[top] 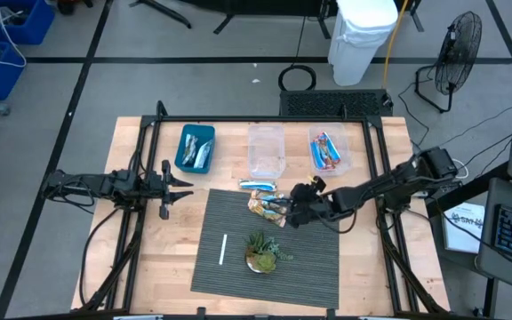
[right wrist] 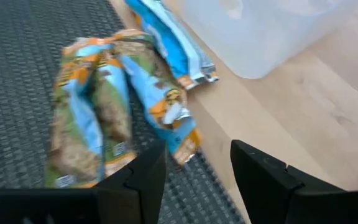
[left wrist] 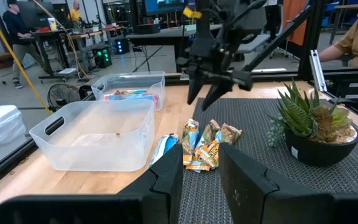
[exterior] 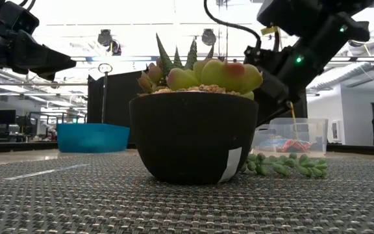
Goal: Pick and place Granola Bars by type
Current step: Put the yellow granola bar into the left transparent bin
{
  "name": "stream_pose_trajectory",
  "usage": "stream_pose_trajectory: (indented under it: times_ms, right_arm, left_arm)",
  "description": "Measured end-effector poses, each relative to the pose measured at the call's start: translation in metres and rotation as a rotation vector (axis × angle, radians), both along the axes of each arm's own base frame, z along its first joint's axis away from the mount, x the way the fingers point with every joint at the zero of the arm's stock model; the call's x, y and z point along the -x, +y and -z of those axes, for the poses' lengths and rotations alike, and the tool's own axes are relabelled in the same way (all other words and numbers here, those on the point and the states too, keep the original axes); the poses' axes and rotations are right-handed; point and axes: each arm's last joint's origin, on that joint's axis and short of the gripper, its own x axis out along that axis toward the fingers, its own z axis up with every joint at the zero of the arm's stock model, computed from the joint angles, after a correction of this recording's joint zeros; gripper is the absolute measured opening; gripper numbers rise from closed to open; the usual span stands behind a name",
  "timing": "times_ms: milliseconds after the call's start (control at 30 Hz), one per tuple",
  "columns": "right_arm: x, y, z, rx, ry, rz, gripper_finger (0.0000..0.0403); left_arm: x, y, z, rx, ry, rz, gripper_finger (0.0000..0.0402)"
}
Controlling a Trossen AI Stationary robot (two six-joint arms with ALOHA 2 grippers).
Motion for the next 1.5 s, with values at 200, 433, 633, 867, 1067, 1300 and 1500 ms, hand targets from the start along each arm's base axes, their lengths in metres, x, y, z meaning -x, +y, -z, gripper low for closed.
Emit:
stream_pose_trajectory:
  times_ms: [200, 433, 633, 867, 1067, 1300, 1500]
  right_arm:
    - [-0.007, -0.009, 0.009, -0.005, 0.006, 0.034, 0.0169]
    - [-0.018, -0.012, 0.029, -0.075, 0.02, -0.011, 0.0169]
    - [-0.026, -0.019, 0.035, -0.087, -0.011, -0.017, 0.0169]
    - [-0.028, -0.022, 0.037, -0.049, 0.016, -0.065, 0.0141]
    - [-0.028, -0.02, 0.034, -0.043, 0.044, -0.163, 0.0017]
    - [-0.022, -0.006, 0.001, -0.027, -0.029, -0.31, 0.0002]
    - [-0.006, 0.005, -0.051, 0.044, -0.185, -0.436, 0.0001]
  left_arm:
    - [0.0, 0.0, -0.001, 0.001, -0.011, 0.0, 0.0108]
    - [0.0, 0.0, -0.001, 0.001, -0.009, 0.0, 0.0108]
    - [0.0, 0.0, -0.001, 0.001, -0.011, 0.0, 0.0108]
    - [0.0, 0.0, -0.001, 0.001, -0.007, 0.0, 0.0108]
    - [0.0, 0.0, -0.001, 0.001, -0.01, 0.0, 0.0108]
    - [0.0, 0.0, -0.001, 0.001, -0.009, 0.0, 0.0108]
    - [0.0, 0.0, -0.001, 0.001, -0.008, 0.0, 0.0108]
